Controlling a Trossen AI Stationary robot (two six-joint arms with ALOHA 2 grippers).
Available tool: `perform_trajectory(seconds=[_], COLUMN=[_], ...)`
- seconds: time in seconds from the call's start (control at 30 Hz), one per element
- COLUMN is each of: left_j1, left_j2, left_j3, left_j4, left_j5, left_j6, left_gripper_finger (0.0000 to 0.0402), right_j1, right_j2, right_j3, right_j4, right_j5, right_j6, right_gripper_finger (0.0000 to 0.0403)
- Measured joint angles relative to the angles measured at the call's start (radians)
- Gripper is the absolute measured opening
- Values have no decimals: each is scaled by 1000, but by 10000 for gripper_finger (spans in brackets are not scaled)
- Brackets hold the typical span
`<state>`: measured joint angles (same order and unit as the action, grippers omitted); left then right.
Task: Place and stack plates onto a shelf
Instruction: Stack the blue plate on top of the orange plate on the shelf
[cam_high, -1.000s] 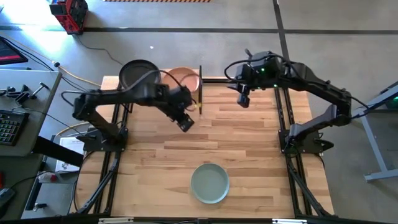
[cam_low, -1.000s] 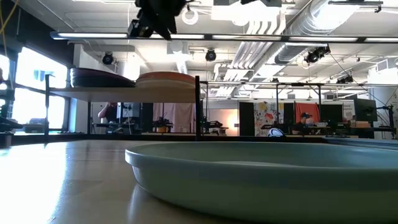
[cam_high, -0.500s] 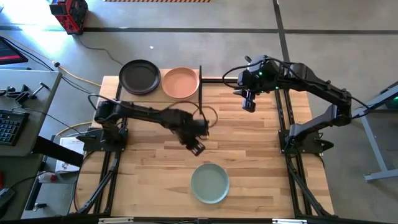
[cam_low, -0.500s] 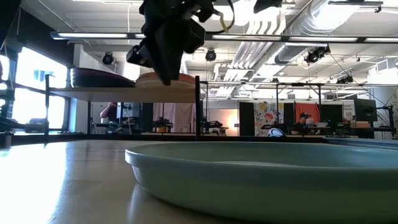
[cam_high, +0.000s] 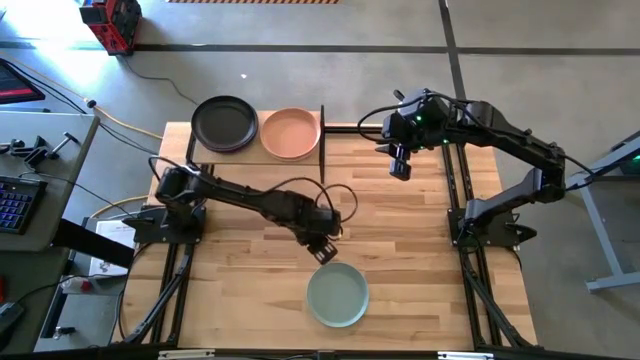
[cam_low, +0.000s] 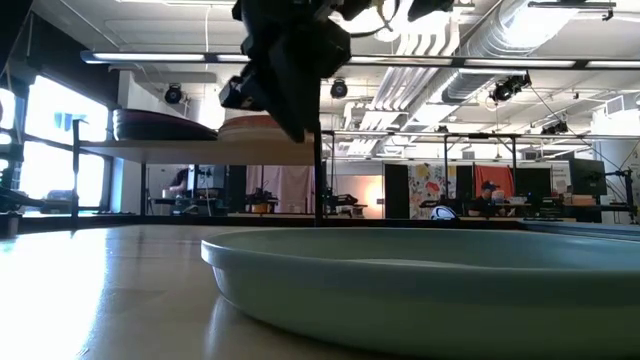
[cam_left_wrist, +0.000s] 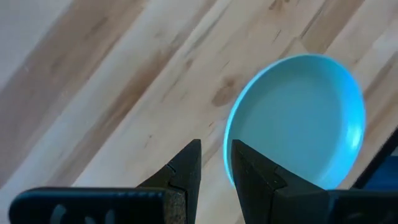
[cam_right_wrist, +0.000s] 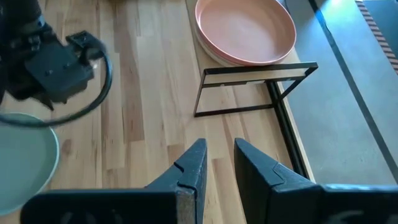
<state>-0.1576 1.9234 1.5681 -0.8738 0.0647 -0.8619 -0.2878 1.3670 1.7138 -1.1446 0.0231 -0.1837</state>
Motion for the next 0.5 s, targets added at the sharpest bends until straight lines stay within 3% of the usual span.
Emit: perform_trajectory(seconds=[0.5], left_j1=[-47], left_j2=[113], left_j3=[0], left_j4=[131], left_j5=[18], left_j6=[-52], left_gripper_finger=[76], right_j1=[0], right_j2=[0], right_j3=[0], right_j4=[-9], right_j5=[0], right_j6=[0], right_gripper_finger=[59])
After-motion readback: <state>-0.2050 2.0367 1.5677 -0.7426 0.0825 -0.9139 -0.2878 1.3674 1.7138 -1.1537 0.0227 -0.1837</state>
